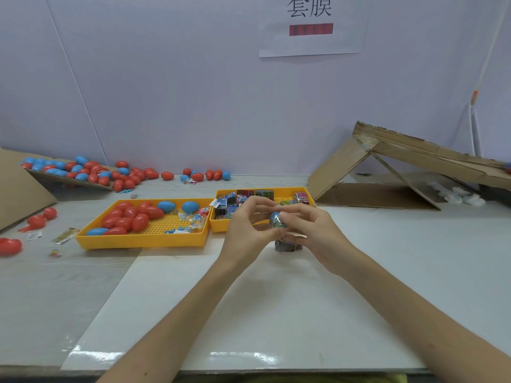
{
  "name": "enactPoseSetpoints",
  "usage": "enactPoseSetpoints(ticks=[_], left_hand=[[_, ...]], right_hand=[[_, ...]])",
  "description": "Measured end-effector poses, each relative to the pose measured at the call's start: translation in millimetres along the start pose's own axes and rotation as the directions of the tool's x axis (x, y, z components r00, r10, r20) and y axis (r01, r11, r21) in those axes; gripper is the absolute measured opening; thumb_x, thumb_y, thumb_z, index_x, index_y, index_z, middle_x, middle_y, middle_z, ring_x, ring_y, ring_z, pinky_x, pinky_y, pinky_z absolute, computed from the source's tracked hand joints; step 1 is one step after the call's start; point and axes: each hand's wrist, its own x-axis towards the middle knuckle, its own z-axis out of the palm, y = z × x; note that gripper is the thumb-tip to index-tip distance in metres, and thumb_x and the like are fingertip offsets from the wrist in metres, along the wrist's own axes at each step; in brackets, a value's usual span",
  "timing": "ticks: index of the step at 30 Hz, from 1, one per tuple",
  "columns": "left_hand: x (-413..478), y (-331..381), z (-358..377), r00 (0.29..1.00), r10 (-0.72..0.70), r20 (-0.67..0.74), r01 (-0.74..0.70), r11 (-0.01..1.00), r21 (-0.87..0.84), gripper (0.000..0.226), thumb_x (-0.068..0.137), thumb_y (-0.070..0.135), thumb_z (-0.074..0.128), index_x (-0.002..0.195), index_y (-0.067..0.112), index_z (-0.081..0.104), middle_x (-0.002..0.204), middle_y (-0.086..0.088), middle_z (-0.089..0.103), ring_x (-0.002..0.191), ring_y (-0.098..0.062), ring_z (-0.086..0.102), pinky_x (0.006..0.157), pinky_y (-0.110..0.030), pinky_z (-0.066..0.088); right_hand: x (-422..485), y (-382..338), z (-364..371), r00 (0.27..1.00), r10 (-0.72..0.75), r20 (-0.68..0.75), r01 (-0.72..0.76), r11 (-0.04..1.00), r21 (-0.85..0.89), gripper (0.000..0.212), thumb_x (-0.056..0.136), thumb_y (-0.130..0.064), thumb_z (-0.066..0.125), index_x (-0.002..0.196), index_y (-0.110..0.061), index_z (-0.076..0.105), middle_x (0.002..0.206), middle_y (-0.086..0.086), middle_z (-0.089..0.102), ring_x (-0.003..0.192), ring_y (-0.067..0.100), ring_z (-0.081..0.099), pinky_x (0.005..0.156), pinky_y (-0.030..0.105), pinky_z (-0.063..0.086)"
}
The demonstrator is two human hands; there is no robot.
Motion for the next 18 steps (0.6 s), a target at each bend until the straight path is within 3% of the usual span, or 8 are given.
enactPoseSetpoints(ticks=[6,12,16,18], left_hand=[[0.2,1.0,0.4,0.999,0.032,0.005,-0.033,0.997,0.066,0.048,0.074,0.012,0.089,0.106,0.033,0.061,0.106,0.010,0.071,0.101,-0.004,0.069,0.082,-0.023,0.059],[-0.2,4.1,-0.8,0.997,0.040,0.072,-0.040,0.999,0.002,0.047,0.073,0.006,0.088,0.111,0.020,0.064,0.109,0.004,0.072,0.104,-0.008,0.070,0.086,-0.028,0.059],[-1.6,7.6,-2.5,0.991,0.039,0.127,-0.030,0.997,-0.072,0.043,0.074,-0.001,0.086,0.107,0.018,0.066,0.106,0.005,0.074,0.105,-0.011,0.071,0.086,-0.025,0.058],[-1.6,9.2,-2.3,0.990,0.029,0.136,-0.013,0.993,-0.117,0.042,0.075,-0.004,0.084,0.106,0.018,0.066,0.107,0.004,0.074,0.106,-0.012,0.071,0.087,-0.026,0.057]], right_hand=[[0.0,0.0,-1.6,1.000,0.007,-0.020,-0.005,0.997,0.073,0.018,0.090,-0.007,0.071,0.108,-0.005,0.072,0.096,0.009,0.076,0.090,0.022,0.075,0.072,0.024,0.057],[0.7,-2.7,-4.8,0.998,0.060,0.002,-0.059,0.975,0.213,0.012,0.085,-0.001,0.071,0.097,-0.002,0.072,0.097,0.013,0.075,0.093,0.028,0.074,0.072,0.029,0.059],[0.1,-5.8,-7.0,0.998,0.052,0.017,-0.055,0.964,0.261,0.018,0.076,-0.010,0.073,0.092,-0.001,0.069,0.095,0.017,0.073,0.088,0.029,0.073,0.073,0.032,0.061],[0.1,-7.0,-7.2,0.999,0.037,0.022,-0.042,0.962,0.271,0.015,0.082,-0.011,0.070,0.093,-0.002,0.067,0.094,0.015,0.072,0.084,0.025,0.072,0.071,0.031,0.061]])
